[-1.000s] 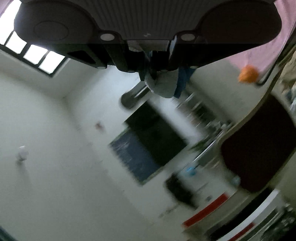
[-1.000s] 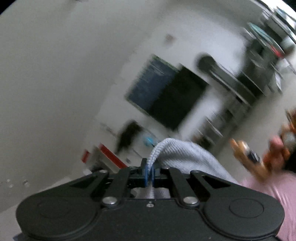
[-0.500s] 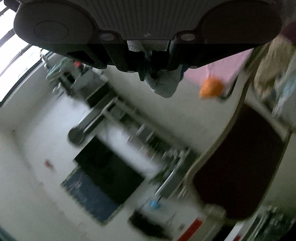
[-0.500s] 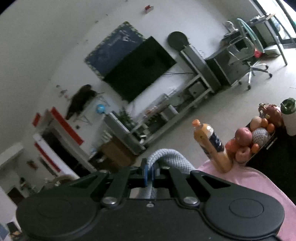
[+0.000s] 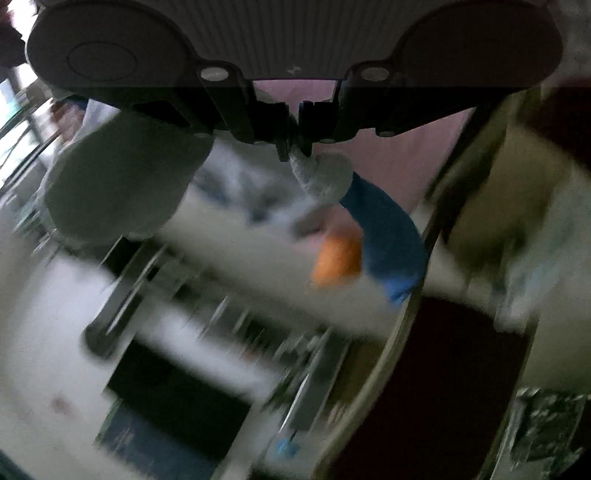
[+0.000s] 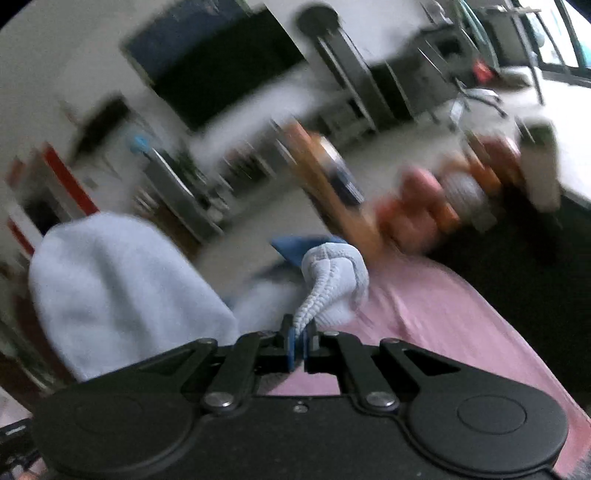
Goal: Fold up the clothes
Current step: 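Lift the sweatshirt with both tools and shake it out in the air, then lay the sweatshirt flat on the blanket and open both tools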
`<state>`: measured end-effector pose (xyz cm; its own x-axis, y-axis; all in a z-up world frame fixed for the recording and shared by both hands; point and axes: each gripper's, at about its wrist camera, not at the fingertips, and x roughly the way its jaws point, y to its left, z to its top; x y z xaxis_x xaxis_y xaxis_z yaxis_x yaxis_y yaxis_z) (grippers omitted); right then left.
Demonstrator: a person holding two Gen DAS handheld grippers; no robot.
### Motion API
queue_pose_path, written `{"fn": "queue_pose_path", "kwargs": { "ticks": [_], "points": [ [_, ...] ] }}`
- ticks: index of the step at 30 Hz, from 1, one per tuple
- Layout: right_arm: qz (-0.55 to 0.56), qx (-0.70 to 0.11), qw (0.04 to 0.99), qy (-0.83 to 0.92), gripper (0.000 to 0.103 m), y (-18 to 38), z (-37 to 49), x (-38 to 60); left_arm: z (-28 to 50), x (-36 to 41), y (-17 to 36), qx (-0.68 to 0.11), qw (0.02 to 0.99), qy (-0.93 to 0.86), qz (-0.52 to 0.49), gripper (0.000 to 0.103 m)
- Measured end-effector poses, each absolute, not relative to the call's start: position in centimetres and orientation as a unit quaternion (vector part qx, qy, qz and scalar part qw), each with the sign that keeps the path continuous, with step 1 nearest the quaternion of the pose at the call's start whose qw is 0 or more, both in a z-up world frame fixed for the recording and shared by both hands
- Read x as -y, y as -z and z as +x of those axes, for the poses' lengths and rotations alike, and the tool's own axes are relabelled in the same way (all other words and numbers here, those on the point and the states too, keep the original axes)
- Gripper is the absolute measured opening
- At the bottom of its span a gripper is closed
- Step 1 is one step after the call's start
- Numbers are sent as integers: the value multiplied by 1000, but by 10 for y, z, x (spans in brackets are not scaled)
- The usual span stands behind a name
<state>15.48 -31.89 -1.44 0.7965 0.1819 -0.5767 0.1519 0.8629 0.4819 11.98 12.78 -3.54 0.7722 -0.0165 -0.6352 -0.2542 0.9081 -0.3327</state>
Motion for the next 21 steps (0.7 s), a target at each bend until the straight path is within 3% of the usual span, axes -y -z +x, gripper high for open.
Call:
{"fn": "queue_pose_path", "kwargs": {
  "ticks": [6, 10, 16, 21],
  "points": [
    [235, -475, 847, 45, 4, 131, 146, 312, 126, -133, 129, -445, 864, -111, -209, 4],
    [200, -464, 862, 27, 4, 119, 135, 303, 118, -135, 112, -410, 881, -102, -214, 4],
    [255, -391, 885, 4, 4, 90, 118, 316, 80, -114, 54, -319, 922, -102, -196, 4],
    [262, -394, 881, 2, 4, 86, 109, 324, 77, -113, 78, -371, 903, -112, -188, 5]
  ]
}}
